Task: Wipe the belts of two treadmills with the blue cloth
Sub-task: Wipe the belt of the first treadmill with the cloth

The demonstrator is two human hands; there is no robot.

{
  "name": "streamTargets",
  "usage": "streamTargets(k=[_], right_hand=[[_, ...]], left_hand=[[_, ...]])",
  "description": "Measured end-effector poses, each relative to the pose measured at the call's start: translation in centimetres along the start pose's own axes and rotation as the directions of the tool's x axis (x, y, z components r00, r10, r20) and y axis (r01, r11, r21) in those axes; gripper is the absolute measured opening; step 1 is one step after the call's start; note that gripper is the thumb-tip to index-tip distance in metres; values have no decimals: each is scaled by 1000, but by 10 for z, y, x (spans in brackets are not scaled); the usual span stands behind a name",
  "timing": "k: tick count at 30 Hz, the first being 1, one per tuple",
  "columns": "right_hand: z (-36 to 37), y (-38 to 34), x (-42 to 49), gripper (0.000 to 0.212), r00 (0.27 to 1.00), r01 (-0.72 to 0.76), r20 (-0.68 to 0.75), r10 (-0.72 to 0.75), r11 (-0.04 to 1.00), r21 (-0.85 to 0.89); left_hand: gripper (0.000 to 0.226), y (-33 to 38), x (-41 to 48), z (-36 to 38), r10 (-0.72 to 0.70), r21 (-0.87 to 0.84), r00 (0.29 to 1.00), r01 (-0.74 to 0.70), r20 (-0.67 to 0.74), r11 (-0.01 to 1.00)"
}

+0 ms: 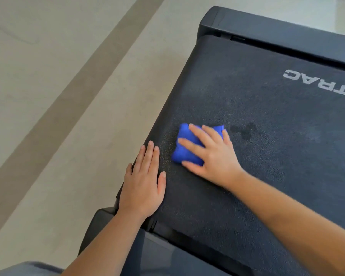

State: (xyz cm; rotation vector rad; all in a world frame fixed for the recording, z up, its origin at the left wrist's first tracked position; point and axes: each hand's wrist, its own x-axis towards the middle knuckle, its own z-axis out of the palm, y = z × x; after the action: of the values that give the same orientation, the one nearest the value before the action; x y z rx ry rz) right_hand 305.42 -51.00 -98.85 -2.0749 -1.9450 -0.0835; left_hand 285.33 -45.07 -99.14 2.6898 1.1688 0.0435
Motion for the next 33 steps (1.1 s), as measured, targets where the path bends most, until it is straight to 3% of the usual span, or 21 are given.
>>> streamTargets(k=[6,11,16,19,27,33], right_hand=[[7,48,75,60,954,-300,11,300,954,-33],[3,13,12,54,978,-196,-82,194,981,-13],[-19,-37,-106,51,1000,-9,-19,8,999,-42],[-23,-31,-117,49,1000,-18,5,19,997,-73],[-27,66,-50,51,943,-334,-32,332,939,-84],[-26,154,19,51,886,-463,-9,464,884,-66]], left_hand=[[60,0,0,-3,-4,-2,1000,4,16,1000],[60,0,1,-2,15,10,1000,-15,22,1000],[61,2,2,-6,16,27,997,-18,73,999],[62,6,6,-10,19,60,992,-27,123,998],[63,39,44,-9,62,208,980,-101,187,973],[66,44,70,-1,94,209,988,-118,122,971]])
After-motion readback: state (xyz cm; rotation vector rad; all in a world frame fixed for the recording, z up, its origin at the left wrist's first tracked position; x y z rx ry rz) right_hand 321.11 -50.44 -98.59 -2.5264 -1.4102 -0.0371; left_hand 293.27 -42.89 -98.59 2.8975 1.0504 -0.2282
